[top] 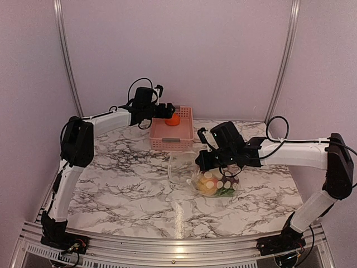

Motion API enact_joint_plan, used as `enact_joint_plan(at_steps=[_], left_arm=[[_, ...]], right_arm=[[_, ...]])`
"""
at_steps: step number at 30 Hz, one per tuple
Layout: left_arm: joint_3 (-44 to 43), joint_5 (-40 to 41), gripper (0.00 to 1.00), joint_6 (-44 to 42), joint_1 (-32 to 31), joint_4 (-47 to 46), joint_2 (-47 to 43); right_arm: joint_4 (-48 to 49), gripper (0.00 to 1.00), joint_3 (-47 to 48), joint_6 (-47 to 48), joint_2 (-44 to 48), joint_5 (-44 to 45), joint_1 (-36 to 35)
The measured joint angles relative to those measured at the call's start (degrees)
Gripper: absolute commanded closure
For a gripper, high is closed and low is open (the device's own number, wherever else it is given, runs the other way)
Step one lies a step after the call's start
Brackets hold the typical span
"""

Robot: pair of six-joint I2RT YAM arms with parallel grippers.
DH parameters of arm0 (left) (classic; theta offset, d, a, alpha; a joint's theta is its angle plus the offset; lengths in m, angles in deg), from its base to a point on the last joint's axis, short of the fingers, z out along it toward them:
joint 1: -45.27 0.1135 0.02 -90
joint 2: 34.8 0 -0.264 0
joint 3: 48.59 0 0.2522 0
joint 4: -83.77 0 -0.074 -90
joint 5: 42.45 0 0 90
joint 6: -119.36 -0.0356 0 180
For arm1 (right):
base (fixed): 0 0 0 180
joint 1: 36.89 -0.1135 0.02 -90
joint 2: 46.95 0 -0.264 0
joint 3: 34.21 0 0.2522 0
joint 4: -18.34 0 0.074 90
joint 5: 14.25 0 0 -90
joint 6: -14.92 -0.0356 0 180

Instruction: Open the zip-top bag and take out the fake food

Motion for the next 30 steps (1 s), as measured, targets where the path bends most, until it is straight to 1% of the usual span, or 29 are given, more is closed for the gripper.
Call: enact_joint_plan(at_steps=[4,8,11,16,20,24,28,30], left_arm=[[8.81,-1.20,0.05,-0.02,0.04,-3.17,-8.70],[21.79,-4.20,0.06,0.00,0.04,-8.55,-18.99],[32.81,-7.26,0.08,0.07,-0.17,-13.18,-26.34],[48.81,-11.13,0.12,-0.04,-1.77,-19.21,-35.17],[60.63,-13.53,0.16,-0.72,-4.92,-23.98,-40.41],[71.12,-15.02,0.22,-2.47,-9.79,-29.35,-43.87],[76.50,-16.59,0.30,-4.07,-13.84,-34.45,-44.37],[77.75,-17.20,0.31,-5.03,-15.26,-36.20,-44.33]], right_arm=[[0.17,1.00,-0.24,0.00,0.00,-0.79,0.00],[0.42,1.00,-0.24,0.02,0.00,-1.73,0.02],[0.44,1.00,-0.24,0.02,0.00,-2.27,0.02],[0.61,1.00,-0.35,0.07,0.44,-3.43,0.04],[1.07,1.00,-1.29,0.07,1.99,-4.59,0.04],[1.25,1.00,-1.51,0.11,3.41,-6.29,0.04],[1.31,1.00,-1.51,0.24,4.39,-8.09,0.02],[1.31,1.00,-1.51,0.26,4.61,-8.63,0.02]])
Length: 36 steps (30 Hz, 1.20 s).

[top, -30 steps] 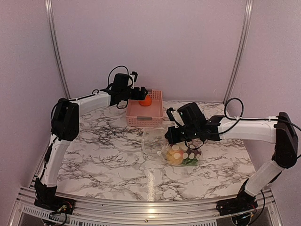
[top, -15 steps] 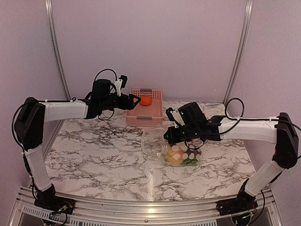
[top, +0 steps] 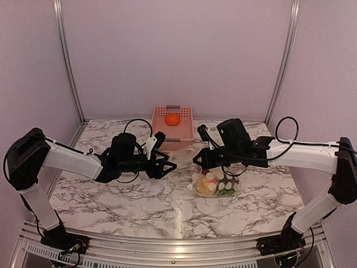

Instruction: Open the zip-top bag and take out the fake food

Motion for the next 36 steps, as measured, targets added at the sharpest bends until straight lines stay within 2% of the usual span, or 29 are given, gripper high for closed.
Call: enact_joint_plan(at_steps=[5,14,20,24,36], left_arm=[[-1.03,-0.39,0.31,-2.29,-3.26,-2.91,2.05],[-5.49,-2.86,0.34,-3.96,-7.39,-8.33,12.17],[-6.84,-6.60,0.21,-5.31,-8.24,-12.76,17.00],[-7.98,-8.35,0.17,-7.34,-8.92,-14.36,18.91],[-12.90,-6.32,0.25,-14.86,-9.68,-13.49,23.32]], right_arm=[[-0.02,1.00,-0.02,0.02,0.15,-1.25,-0.02],[0.00,1.00,-0.02,0.00,0.22,-2.69,-0.85],[-0.11,1.00,-0.02,-0.02,0.22,-2.82,-1.09],[-0.57,1.00,-0.02,-0.07,0.22,-2.34,-1.09],[-1.68,1.00,-0.87,-1.11,0.76,-0.76,-1.09]])
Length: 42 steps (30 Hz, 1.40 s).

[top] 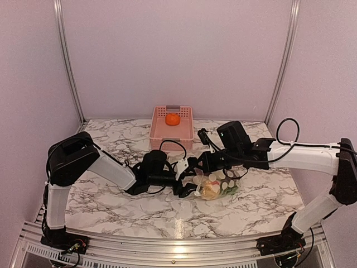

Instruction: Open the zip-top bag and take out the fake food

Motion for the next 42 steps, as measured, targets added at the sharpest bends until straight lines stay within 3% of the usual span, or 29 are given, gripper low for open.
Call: enact_joint_plan(at_steps=[17,25,28,36,42], left_arm=[[-3.02,6.16,0.26,-11.08,-0.33,6.43,3.72],[-4.15,8.74,0.53,-15.23,-1.62,7.87,4.02],[-3.78,9.49,0.57,-15.82,-2.05,7.39,4.04],[-3.43,11.82,0.40,-15.43,-2.54,5.40,4.76],[-6.10,12.26,0.38,-15.58,-3.04,5.55,7.50]], right_arm=[[-0.57,1.00,-3.19,-0.42,0.85,0.81,0.02],[-1.16,1.00,-3.41,-1.18,0.83,2.69,0.00],[-1.27,1.00,-3.45,-1.27,0.83,3.06,0.00],[-1.27,1.00,-3.52,-1.31,0.83,3.28,0.00],[-2.27,1.00,-3.93,-1.27,0.81,4.98,0.24]])
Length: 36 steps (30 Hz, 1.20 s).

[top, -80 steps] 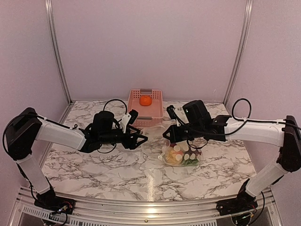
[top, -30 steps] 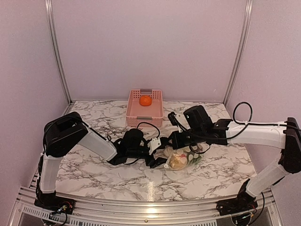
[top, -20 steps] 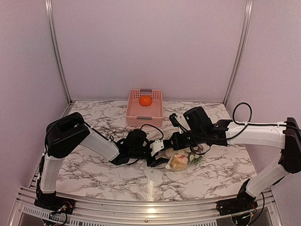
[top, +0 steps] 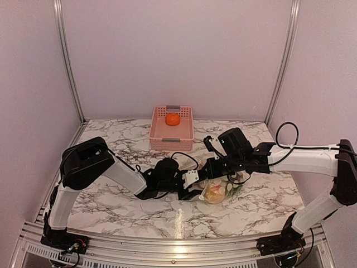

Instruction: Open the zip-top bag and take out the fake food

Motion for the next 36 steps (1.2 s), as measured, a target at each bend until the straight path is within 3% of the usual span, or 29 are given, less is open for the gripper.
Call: enact_joint_plan(at_steps=[2,6,13,21,31,36], left_arm=[[-0.79,0.00,0.30,-0.11,-0.11,0.09,0.74],[-1.05,-0.04,0.30,-0.04,-0.35,-0.02,1.18],[-1.42,-0.02,0.61,0.74,-0.61,-1.36,2.16],[2.71,1.99,0.81,1.75,-1.11,-6.64,1.53],[10.95,6.56,0.81,0.50,-1.25,-5.92,-5.84],[12.11,9.40,0.80,-1.64,-1.25,0.44,-10.84]], right_arm=[[-0.39,1.00,-0.24,0.00,0.00,0.57,0.11],[-0.59,1.00,-0.42,0.00,0.00,0.87,0.15],[-0.87,1.00,-0.68,-0.02,0.00,1.14,0.22],[-0.35,1.00,-0.68,-0.02,0.02,0.00,0.26],[0.15,1.00,-0.68,0.00,0.04,-0.68,0.26],[0.48,1.00,-0.68,0.00,0.04,-0.70,0.26]])
